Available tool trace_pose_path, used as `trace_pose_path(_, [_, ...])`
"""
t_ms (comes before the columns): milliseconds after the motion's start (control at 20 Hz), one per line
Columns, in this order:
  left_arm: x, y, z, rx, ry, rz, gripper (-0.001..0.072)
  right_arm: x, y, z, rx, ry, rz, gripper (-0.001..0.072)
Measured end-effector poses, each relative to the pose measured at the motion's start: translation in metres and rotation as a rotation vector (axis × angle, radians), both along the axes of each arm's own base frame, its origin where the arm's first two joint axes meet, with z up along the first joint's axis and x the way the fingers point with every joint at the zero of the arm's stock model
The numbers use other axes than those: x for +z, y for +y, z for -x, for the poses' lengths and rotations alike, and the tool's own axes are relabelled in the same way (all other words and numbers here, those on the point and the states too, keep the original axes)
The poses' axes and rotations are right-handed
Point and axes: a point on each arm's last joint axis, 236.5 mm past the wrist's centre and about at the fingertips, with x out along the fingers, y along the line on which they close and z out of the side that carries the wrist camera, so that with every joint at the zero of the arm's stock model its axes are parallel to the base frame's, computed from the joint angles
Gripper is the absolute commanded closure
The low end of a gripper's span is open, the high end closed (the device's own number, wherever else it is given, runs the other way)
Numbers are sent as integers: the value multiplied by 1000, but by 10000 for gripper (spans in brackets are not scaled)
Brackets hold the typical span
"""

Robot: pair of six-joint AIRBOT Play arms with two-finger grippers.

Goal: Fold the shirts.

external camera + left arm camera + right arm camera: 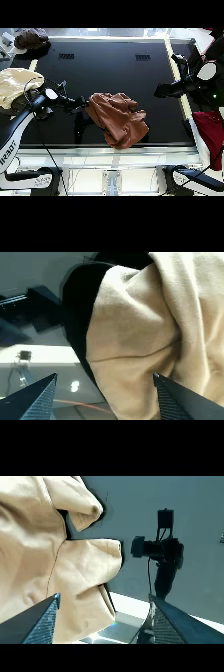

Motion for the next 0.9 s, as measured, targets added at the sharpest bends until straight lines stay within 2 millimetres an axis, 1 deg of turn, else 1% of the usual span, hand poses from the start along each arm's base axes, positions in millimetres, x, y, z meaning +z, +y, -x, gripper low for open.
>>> trace_pose_path(200, [-11,-12,-5,-37,-12,47,7,1,0,-6,-8,-25,-3,90])
trace_pose_path(250, [-13,-17,-6,-42,-11,68,28,2,0,-7,-9,-29,-3,89])
trace_pose_path(300, [-16,-22,-6,-43,-8,92,165,2,0,-8,-10,-34,-4,90])
trace_pose_path(350, [-18,-26,-8,-39,-6,112,325,2,0,-9,-11,-37,-4,90])
trace_pose_path(400, [-19,-28,-8,-35,-1,129,520,2,0,-9,-10,-37,-4,89])
trace_pose_path(450, [-20,-30,-10,-31,-2,141,680,3,0,-10,-11,-41,-3,90])
trace_pose_path(650, [-15,-30,-17,1,-13,181,689,3,0,-10,-9,-44,-3,90])
trace_pose_path(750, [-7,-25,-22,21,-30,194,689,0,0,-12,-13,-48,-3,90])
trace_pose_path(800, [-2,-22,-23,24,-38,200,689,-4,0,-13,-16,-45,-3,93])
trace_pose_path(850, [4,-19,-24,31,-48,205,689,-11,0,-14,-20,-36,-5,142])
trace_pose_path(900, [11,-15,-26,38,-59,212,689,-21,0,-15,-25,-24,-9,158])
